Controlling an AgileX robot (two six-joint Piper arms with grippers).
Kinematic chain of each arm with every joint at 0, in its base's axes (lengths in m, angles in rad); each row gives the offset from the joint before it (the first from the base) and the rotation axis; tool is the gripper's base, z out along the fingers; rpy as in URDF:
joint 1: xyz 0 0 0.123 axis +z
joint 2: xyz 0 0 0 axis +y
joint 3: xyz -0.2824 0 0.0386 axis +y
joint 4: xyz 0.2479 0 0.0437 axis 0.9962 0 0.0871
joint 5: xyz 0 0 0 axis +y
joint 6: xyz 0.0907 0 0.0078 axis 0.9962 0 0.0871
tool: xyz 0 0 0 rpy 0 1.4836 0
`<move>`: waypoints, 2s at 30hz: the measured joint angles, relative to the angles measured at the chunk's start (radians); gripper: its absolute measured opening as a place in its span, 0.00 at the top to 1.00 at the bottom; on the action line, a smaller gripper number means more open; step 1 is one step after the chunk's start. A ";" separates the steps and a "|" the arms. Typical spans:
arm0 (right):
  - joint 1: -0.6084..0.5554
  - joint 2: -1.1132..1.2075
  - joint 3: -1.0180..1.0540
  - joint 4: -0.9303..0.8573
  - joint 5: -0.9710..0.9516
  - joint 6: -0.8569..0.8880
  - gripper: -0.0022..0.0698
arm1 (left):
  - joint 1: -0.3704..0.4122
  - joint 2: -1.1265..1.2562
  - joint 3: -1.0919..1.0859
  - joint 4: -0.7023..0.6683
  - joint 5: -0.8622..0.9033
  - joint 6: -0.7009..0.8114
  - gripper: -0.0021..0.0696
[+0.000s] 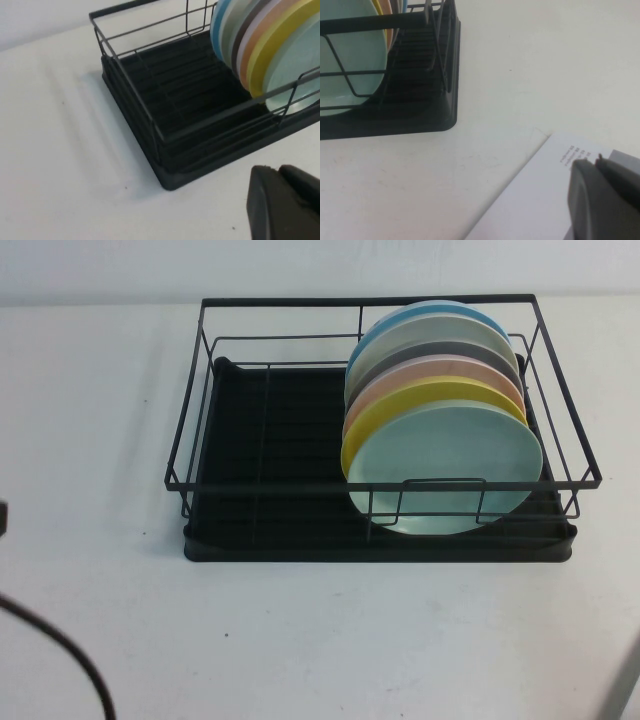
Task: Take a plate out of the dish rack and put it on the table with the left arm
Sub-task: Grasp the plate from the shelf
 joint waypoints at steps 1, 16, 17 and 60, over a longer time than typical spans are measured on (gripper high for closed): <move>0.000 0.000 0.000 0.000 0.000 0.000 1.00 | 0.000 0.054 -0.048 -0.002 0.011 0.050 0.98; 0.000 0.000 0.000 0.000 0.000 0.000 1.00 | -0.174 0.601 -0.239 -0.407 -0.148 0.699 0.82; 0.000 0.000 0.000 0.000 0.000 0.000 1.00 | -0.205 0.626 -0.239 -0.418 -0.187 0.731 0.75; 0.000 0.000 0.000 0.000 0.000 0.000 1.00 | -0.586 1.271 -0.541 -0.616 -0.614 0.966 0.81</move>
